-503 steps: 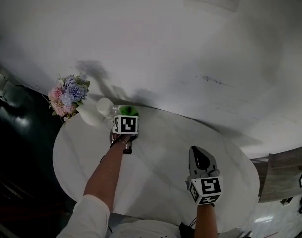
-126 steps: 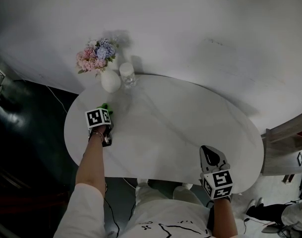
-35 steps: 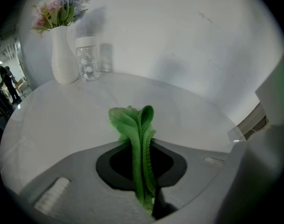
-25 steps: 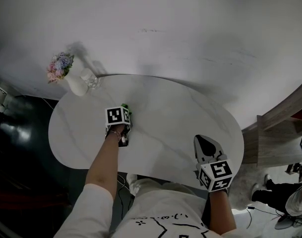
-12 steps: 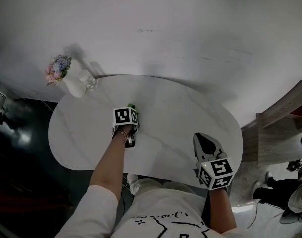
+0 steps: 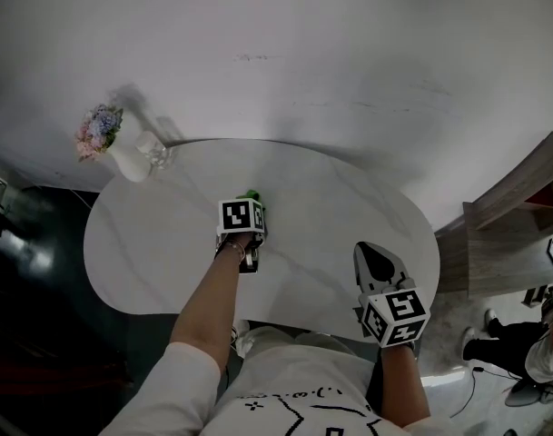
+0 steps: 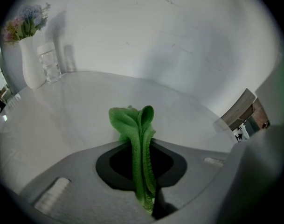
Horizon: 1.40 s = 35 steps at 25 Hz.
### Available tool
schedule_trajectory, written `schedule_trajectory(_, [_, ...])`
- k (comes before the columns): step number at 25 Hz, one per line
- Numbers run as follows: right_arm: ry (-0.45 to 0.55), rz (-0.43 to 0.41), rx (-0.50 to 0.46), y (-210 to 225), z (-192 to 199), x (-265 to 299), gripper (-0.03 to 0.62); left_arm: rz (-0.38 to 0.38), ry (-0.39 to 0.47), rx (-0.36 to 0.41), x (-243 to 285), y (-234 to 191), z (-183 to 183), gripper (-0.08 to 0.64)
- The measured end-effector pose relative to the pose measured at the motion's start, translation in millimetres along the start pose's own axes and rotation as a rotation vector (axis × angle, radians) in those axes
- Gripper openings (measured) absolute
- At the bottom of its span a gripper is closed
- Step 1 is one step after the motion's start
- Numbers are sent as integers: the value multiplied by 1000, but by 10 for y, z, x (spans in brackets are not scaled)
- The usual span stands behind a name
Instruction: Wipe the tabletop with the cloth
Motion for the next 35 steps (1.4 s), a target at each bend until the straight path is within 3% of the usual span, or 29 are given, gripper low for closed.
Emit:
schedule_trajectory(11, [17, 29, 48, 117, 52, -115, -5, 112, -5, -26, 60, 387, 51, 49])
schedule_trajectory(17, [20, 40, 75, 205, 120, -181, -5, 128, -4, -25, 91, 557, 63, 50])
schedule_trajectory(35, [28, 114, 162, 478, 298, -413, -4, 197, -23, 59, 220, 1314, 125, 49])
Point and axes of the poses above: the fingertips, and each gripper's own axes: x forward along the fingers, y to its right, z out of its underside, the point moved 5 cm from there along -x, backward along the fingers, and after that the axes turned 8 degrees about -y, right-handed, at the moved point
